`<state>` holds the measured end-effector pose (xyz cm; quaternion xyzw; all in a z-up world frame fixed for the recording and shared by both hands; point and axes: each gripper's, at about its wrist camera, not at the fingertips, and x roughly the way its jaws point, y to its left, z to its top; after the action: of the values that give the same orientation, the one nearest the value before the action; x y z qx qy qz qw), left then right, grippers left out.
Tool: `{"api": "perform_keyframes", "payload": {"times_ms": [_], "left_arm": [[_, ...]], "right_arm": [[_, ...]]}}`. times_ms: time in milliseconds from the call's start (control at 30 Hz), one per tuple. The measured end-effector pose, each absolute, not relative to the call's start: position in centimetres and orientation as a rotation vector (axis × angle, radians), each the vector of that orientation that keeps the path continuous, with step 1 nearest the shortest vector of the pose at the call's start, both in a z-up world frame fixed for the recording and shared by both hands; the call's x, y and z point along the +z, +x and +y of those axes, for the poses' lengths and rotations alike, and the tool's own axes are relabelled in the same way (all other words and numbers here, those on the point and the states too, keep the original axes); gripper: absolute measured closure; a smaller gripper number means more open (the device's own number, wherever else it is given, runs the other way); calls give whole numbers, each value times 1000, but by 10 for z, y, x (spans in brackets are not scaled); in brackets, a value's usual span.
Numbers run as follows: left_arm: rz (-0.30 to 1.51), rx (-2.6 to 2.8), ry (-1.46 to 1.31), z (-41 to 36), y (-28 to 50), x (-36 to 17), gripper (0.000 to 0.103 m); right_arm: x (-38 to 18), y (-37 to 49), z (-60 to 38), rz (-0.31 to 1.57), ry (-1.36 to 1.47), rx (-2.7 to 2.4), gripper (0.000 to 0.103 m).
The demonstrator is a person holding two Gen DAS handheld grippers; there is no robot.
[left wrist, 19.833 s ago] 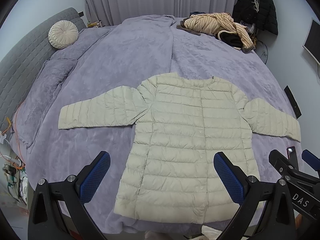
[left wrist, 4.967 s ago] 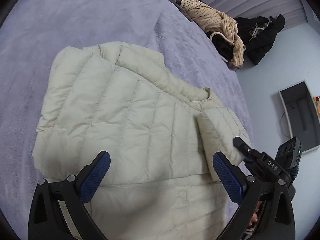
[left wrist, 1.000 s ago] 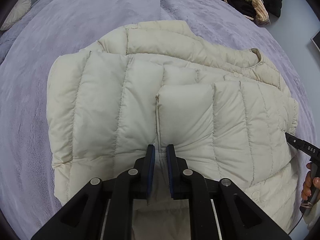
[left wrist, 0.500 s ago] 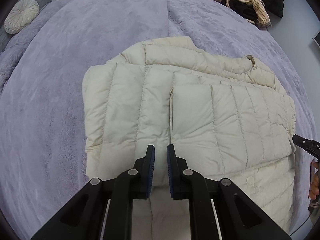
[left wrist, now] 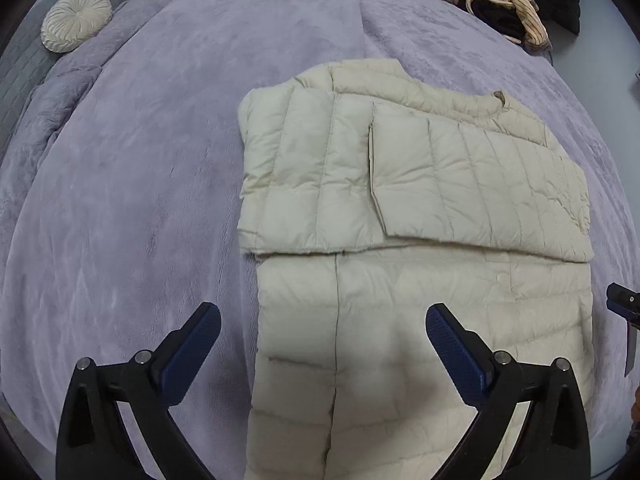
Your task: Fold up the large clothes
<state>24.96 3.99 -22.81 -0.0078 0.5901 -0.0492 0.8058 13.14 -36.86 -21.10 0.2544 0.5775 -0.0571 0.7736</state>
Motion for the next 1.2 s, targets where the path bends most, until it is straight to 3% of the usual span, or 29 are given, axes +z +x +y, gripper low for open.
{"api": "perform_keyframes", "payload": {"times_ms": [100,267,333,467,500,800,1200], "left_arm": [[1297,-87,-28,47,238,-229,0],[1327,-57,12,57,220,-228,0],[1336,-46,14,61,215,-227,0],[1342,-32,18,70,204,-226,0],[1343,-30,20,71,202,-226,0],[1364,-111,27,75,185,-227,0],[1495,-244,-30,104,156,-260,0]], "right_arm": [[-209,121,-360,1265,553,-122,24],[-202,102,-351,1268,572,-128,22],[-198,96,-347,1267,572,-129,14],[-194,85,-343,1260,561,-135,10],[-194,82,-342,1261,565,-132,0],[-196,57,-339,1251,644,-142,0],[-218,17,-355,1379,713,-174,0]]}}
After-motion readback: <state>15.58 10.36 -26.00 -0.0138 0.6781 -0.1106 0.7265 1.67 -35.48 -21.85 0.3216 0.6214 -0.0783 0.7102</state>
